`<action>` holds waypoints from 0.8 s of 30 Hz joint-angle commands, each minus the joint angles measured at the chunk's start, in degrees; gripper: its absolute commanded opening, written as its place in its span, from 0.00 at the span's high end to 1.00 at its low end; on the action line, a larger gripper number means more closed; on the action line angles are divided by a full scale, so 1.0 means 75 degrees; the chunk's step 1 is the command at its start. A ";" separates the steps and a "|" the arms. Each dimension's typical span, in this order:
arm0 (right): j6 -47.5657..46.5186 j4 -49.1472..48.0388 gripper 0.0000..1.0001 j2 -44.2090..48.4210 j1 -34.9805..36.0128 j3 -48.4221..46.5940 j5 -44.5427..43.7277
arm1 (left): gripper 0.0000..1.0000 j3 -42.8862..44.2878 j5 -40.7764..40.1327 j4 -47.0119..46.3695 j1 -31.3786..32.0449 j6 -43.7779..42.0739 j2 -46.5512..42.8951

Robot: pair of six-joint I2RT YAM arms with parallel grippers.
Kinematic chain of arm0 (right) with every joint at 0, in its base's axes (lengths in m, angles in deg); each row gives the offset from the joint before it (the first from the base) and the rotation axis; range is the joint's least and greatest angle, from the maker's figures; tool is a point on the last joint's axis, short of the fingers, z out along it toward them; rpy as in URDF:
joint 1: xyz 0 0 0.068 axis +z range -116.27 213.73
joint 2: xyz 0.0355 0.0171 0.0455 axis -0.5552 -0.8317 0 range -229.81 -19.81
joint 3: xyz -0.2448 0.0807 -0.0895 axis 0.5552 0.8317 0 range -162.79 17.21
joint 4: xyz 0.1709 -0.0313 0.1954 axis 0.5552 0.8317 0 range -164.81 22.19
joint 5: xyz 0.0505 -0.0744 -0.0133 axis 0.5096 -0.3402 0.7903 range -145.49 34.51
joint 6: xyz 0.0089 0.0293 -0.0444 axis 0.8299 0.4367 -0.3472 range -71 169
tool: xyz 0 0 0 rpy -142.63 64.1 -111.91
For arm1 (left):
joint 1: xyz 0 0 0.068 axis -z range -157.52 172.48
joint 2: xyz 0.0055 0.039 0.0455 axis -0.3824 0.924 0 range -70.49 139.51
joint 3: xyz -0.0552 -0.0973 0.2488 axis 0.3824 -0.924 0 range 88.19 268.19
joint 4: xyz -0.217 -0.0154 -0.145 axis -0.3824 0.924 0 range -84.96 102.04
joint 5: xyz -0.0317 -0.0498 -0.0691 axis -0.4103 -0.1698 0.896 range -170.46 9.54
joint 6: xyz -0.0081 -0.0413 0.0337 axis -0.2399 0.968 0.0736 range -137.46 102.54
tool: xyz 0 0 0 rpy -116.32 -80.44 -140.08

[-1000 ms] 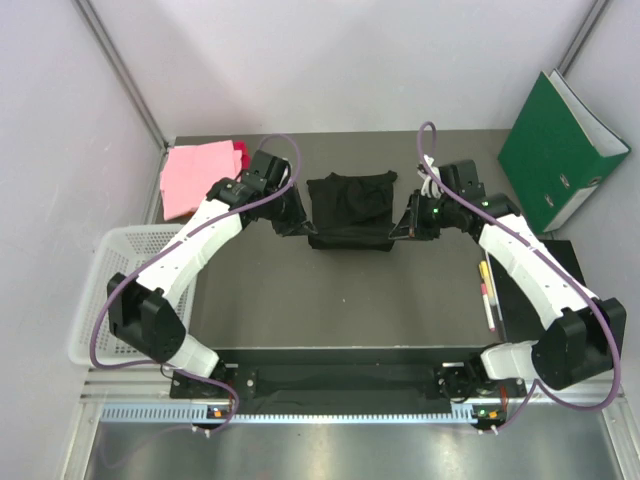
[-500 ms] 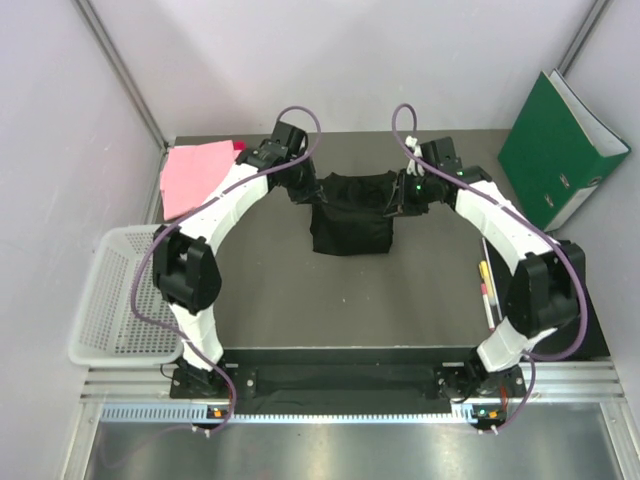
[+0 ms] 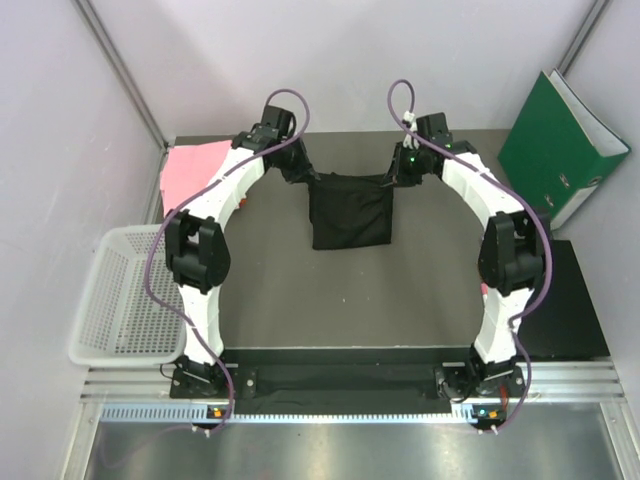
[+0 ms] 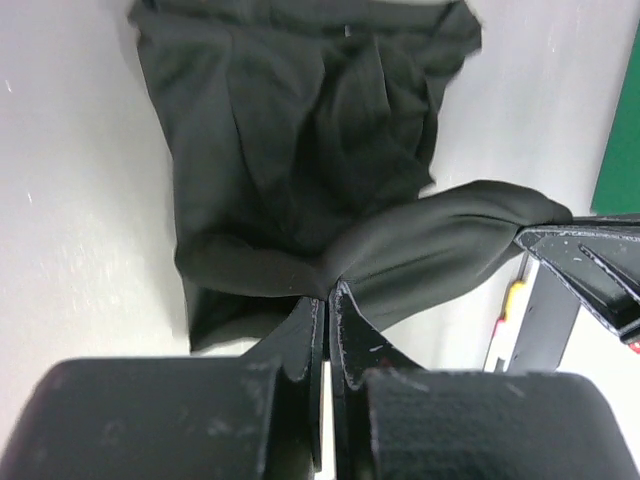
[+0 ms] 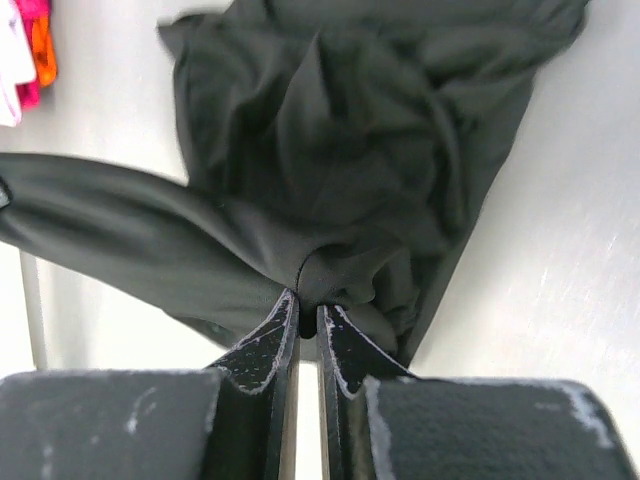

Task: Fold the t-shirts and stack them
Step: Fold the long partially folded tshirt into a neat square

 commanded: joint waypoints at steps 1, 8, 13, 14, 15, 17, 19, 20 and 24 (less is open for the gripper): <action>0.0105 -0.0428 0.98 -0.0648 -0.0254 -0.0871 0.0048 | 1.00 0.0839 0.0415 -0.0466 -0.0327 -0.0103 0.0670; 0.0422 -0.0499 0.95 -0.1856 -0.0488 -0.2042 -0.0034 | 0.86 0.2211 0.0943 -0.0466 -0.0643 -0.0021 0.2183; 0.0598 -0.1362 0.63 -0.1861 -0.0594 -0.1894 -0.0700 | 0.34 0.2542 0.0593 -0.0418 -0.0854 -0.0254 0.2479; 0.0622 -0.2062 0.47 -0.1614 -0.0525 -0.1289 -0.1004 | 0.27 0.2437 0.0511 -0.0593 -0.0878 -0.0325 0.2362; 0.0610 -0.2347 0.15 -0.1345 -0.0501 -0.1039 -0.1610 | 0.23 0.2308 0.0382 -0.0676 -0.0947 -0.0372 0.2221; 0.0622 -0.2560 0.00 -0.0816 -0.0454 -0.0675 -0.2048 | 0.21 0.1910 0.0381 -0.0817 -0.1041 -0.0454 0.1869; 0.0634 -0.2363 0.00 -0.0617 -0.0477 -0.0673 -0.2272 | 0.20 0.1477 0.0486 -0.0946 -0.1159 -0.0443 0.1670; 0.0610 -0.2257 0.01 -0.0581 -0.0465 -0.0662 -0.2273 | 0.20 0.1359 0.0521 -0.0958 -0.1182 -0.0443 0.1646; 0.0586 -0.1800 0.00 -0.0534 -0.0512 -0.0405 -0.1561 | 0.20 0.0819 0.1142 -0.1192 -0.1148 -0.0349 0.1739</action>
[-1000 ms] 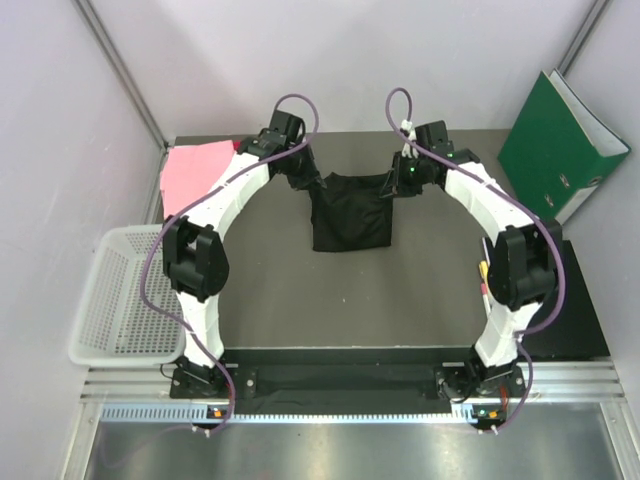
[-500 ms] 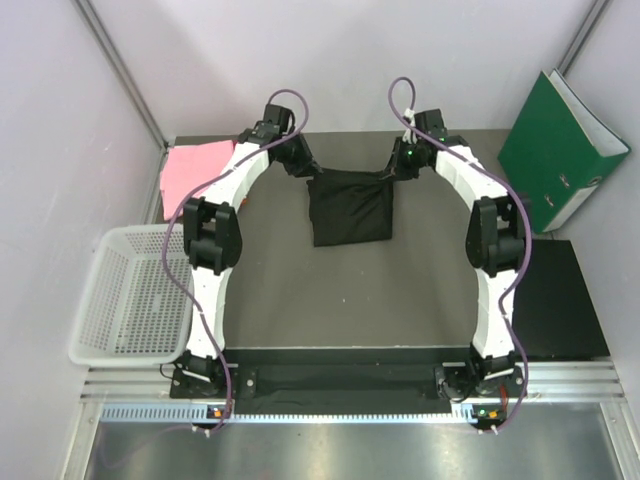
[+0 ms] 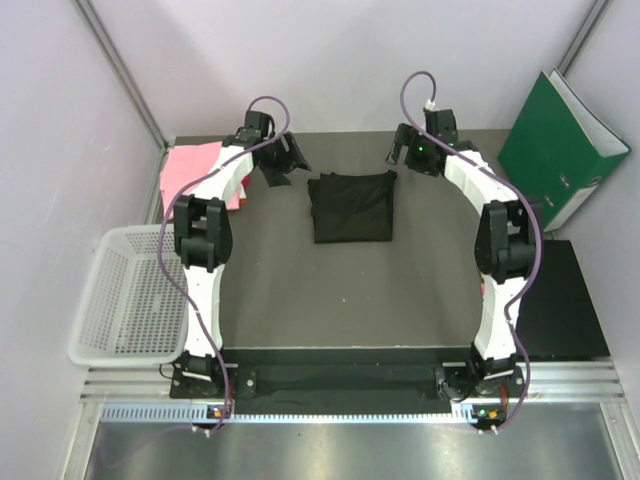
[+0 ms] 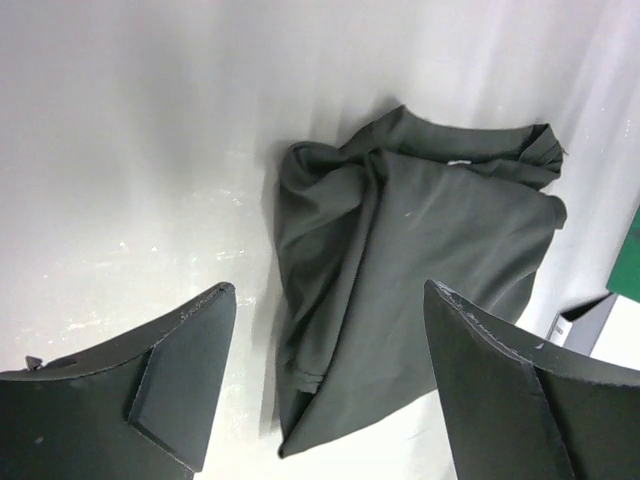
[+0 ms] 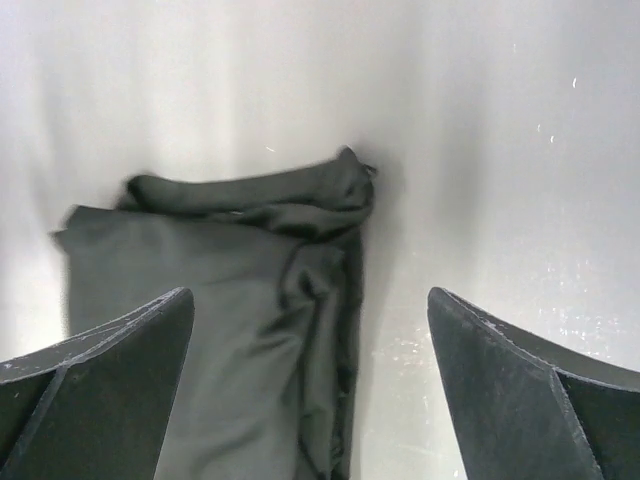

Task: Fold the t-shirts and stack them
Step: Fold the long partially folded tshirt into a neat square

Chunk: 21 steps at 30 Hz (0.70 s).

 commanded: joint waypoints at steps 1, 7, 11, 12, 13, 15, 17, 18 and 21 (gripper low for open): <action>0.0126 -0.0179 0.00 0.0670 -0.0011 0.0278 0.0420 | 0.21 -0.0594 0.0693 -0.0661 0.0050 -0.0066 -0.0304; 0.1039 -0.0844 0.00 0.0507 -0.0046 0.1520 0.1616 | 0.37 -0.0854 0.1151 -0.1365 0.0074 0.0308 0.0118; 0.1380 -0.1139 0.01 0.0260 -0.0034 0.1802 0.1933 | 0.43 -0.0456 0.1234 -0.1635 0.0086 0.0297 0.0271; 0.1427 -0.1186 0.02 0.0237 -0.0046 0.1791 0.2015 | 0.43 -0.0386 0.1234 -0.1717 0.0086 0.0320 0.0294; 0.1462 -0.1210 0.02 0.0167 -0.0046 0.1744 0.2051 | 0.43 -0.0315 0.1234 -0.1729 0.0086 0.0379 0.0341; 0.1486 -0.1186 0.02 0.0119 -0.0046 0.1662 0.2063 | 0.44 -0.0105 0.1269 -0.1741 0.0086 0.0449 0.0551; 0.1475 -0.1163 0.02 0.0061 -0.0058 0.1557 0.2098 | 0.44 -0.0069 0.1281 -0.1834 0.0086 0.0555 0.0657; 0.1486 -0.1163 0.02 0.0014 -0.0081 0.1521 0.2109 | 0.45 -0.0069 0.1327 -0.1986 0.0086 0.0590 0.0762; 0.1498 -0.1082 0.03 -0.0115 -0.0151 0.1311 0.2250 | 0.47 0.0141 0.1374 -0.2022 0.0097 0.0672 0.0996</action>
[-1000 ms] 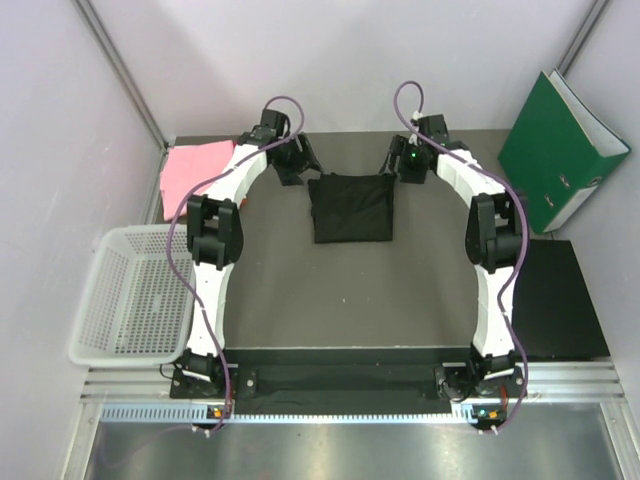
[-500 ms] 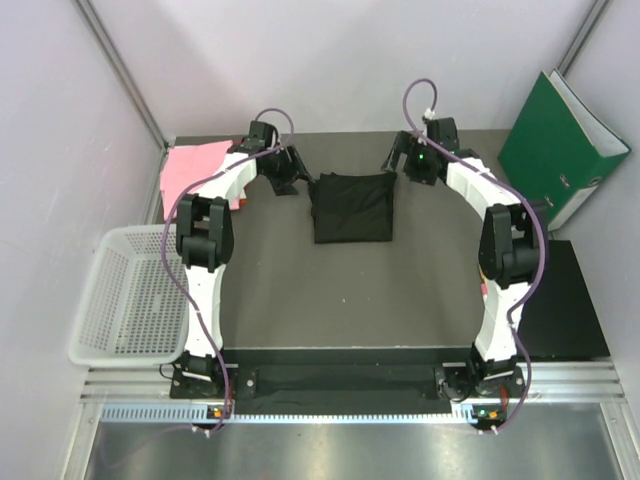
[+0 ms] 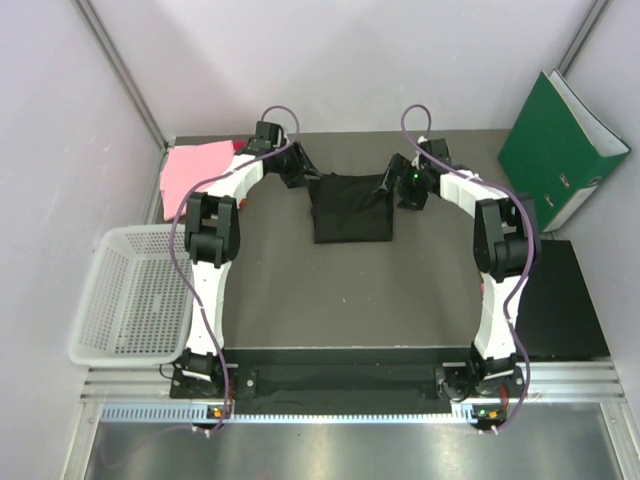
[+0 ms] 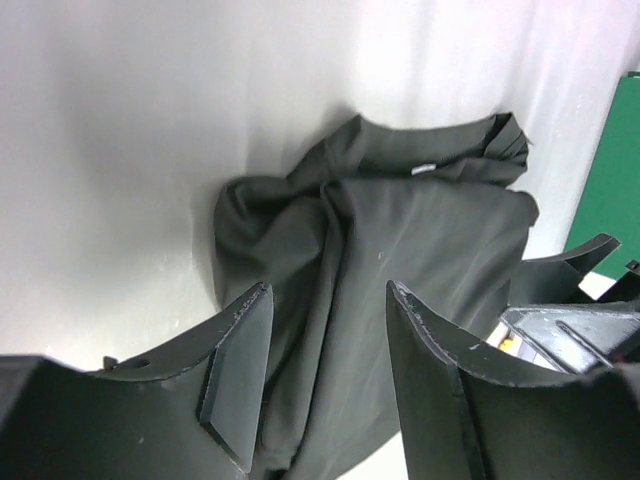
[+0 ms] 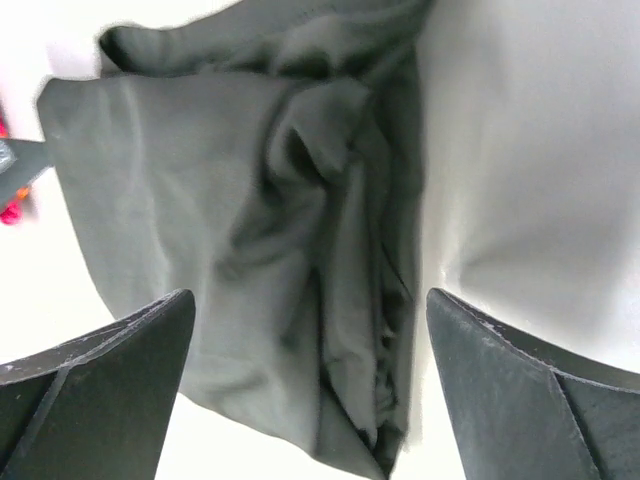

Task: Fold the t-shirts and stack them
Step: Fold the long partially folded tshirt into a neat square

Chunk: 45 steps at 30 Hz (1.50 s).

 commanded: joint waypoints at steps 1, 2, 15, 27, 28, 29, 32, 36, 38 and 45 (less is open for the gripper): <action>0.0125 -0.0382 0.03 -0.0135 -0.0137 -0.0572 0.0300 | 0.47 0.0515 0.0244 -0.0553 -0.0019 0.0212 0.0371; 0.0102 -0.0359 0.03 -0.0159 -0.0160 -0.0608 0.0324 | 0.48 0.0562 0.0302 -0.0577 -0.0019 0.0235 0.0429; 0.0102 -0.0358 0.04 -0.0487 -0.0430 -0.0772 0.0617 | 0.89 0.0844 0.0759 -0.1092 0.0051 0.0505 0.0793; 0.0137 -0.0498 0.04 -0.0569 -0.0465 -0.0643 0.0722 | 1.00 -0.0011 0.0139 -0.1327 -0.0043 0.0341 -0.0109; 0.0160 -0.0499 0.04 -0.0569 -0.0465 -0.0643 0.0722 | 1.00 -0.0070 0.0092 -0.1350 -0.0054 0.0341 -0.0109; 0.0161 -0.0522 0.04 -0.0581 -0.0454 -0.0643 0.0722 | 1.00 -0.0082 0.0069 -0.1304 -0.0078 0.0352 -0.0086; 0.0161 -0.0511 0.04 -0.0651 -0.0454 -0.0701 0.0734 | 0.91 -0.0048 0.0103 -0.1210 -0.0078 0.0329 0.0042; 0.0125 -0.0499 0.04 -0.0651 -0.0454 -0.0737 0.0746 | 0.41 0.0269 0.0139 -0.0753 -0.0090 -0.0021 0.0103; 0.0021 -0.0429 0.04 -0.0605 -0.0454 -0.0748 0.0688 | 0.34 0.0281 -0.0129 -0.0543 -0.0113 -0.0407 -0.0236; -0.0940 0.0497 0.03 -0.0370 -0.0325 -0.1263 -0.0039 | 0.22 0.0889 -0.1684 0.0836 -0.0558 -0.1591 -0.1082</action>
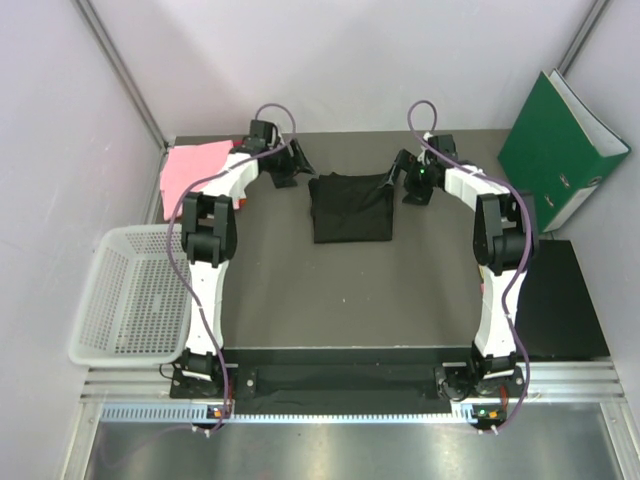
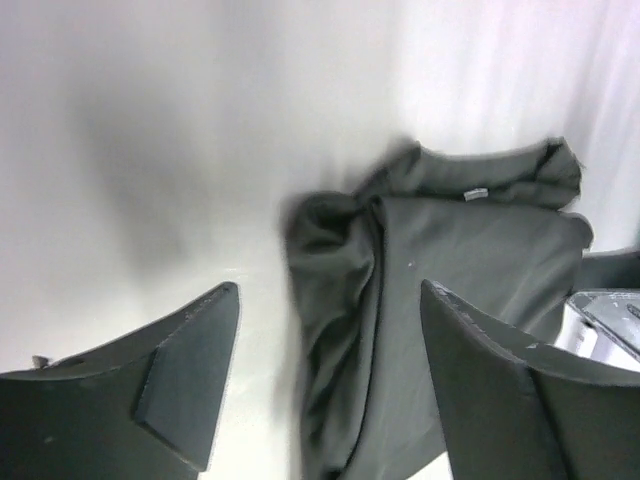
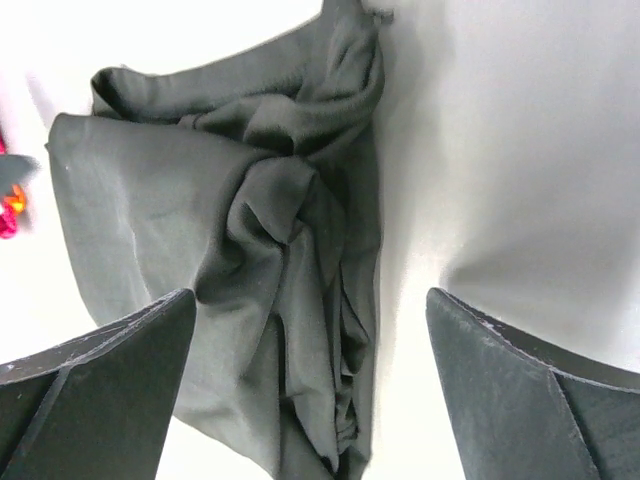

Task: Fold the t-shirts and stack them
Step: Fold the long partially folded tshirt into a neat square, then put the neatly folded tshirt into the corner of the board with the left arm

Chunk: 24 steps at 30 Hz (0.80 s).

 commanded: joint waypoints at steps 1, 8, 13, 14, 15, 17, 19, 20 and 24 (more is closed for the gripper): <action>-0.0725 0.0439 0.02 0.0248 0.0060 -0.0594 -0.0473 | 0.21 0.1012 -0.1658 0.1070 -0.0447 -0.1137 -0.1175; -0.0644 0.0310 0.02 0.0271 0.0072 -0.0243 -0.0392 | 0.19 0.1459 -0.5946 0.2314 -0.0273 -0.2894 -0.0871; -0.0749 0.0496 0.02 0.0295 0.0072 -0.0125 -0.0380 | 0.15 0.0958 -0.9004 0.1884 0.0242 -0.4055 -0.0578; -0.0819 0.0544 0.02 0.0283 0.0083 -0.0160 -0.0380 | 0.14 0.0816 -0.9335 0.1730 0.0336 -0.4452 -0.0543; -0.0866 0.0602 0.02 0.0260 0.0083 -0.0195 -0.0380 | 0.11 0.0710 -0.9779 0.1566 0.0442 -0.4676 -0.0496; -0.0959 0.0743 0.02 0.0225 0.0083 -0.0300 -0.0368 | 0.02 0.0301 -1.0963 0.0913 0.0758 -0.5528 -0.0297; -0.1006 0.0849 0.02 0.0201 0.0083 -0.0371 -0.0357 | 0.02 -0.0144 -1.1435 0.0406 0.0981 -0.6163 -0.0133; -0.1030 0.0896 0.02 0.0201 0.0083 -0.0418 -0.0356 | 0.02 -0.0193 -1.1552 0.0370 0.1028 -0.6155 -0.0062; -0.1054 0.0990 0.01 0.0236 0.0083 -0.0430 -0.0333 | 0.02 -0.0053 -1.1670 0.0475 0.1076 -0.6143 0.0312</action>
